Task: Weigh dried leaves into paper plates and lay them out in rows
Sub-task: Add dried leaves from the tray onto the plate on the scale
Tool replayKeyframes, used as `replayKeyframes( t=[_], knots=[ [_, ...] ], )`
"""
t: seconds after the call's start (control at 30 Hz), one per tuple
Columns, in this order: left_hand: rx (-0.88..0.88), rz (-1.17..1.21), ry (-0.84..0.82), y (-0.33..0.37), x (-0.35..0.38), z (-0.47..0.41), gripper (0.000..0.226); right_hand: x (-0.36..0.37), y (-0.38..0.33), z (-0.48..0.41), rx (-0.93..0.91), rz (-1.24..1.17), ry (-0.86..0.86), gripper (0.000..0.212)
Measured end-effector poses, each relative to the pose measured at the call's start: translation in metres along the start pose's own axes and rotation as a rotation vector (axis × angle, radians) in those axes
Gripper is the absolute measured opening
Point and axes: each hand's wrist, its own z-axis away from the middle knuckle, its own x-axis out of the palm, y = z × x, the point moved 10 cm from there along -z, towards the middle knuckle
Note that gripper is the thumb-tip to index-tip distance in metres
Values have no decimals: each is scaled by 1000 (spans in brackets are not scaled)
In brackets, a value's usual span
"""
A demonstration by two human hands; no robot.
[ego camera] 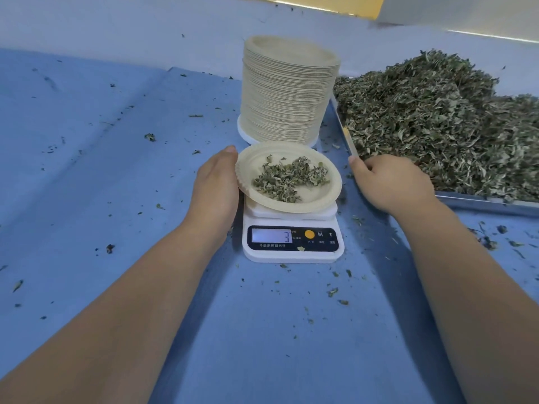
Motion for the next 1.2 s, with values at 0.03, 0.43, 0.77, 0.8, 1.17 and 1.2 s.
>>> replayKeyframes(
  t=[0.03,0.43,0.77,0.8,1.17,1.2],
  knots=[
    [-6,7,8,-1,-1,-1,38,-5,-2,1,-24,-39,46,65],
    [5,82,30,-3,-6,-6,21,17,-3,0,-36,141,-244,84],
    [3,76,25,-4,-6,-6,21,-1,20,-2,82,112,-182,91],
    [2,69,23,-3,-6,-5,22,8,23,1,98,113,-273,96],
    [9,60,32,0,-6,1,19,-31,-3,-1,-96,86,147,58],
    [12,67,28,1,-6,1,15,-26,-1,-2,-79,137,102,59]
  ],
)
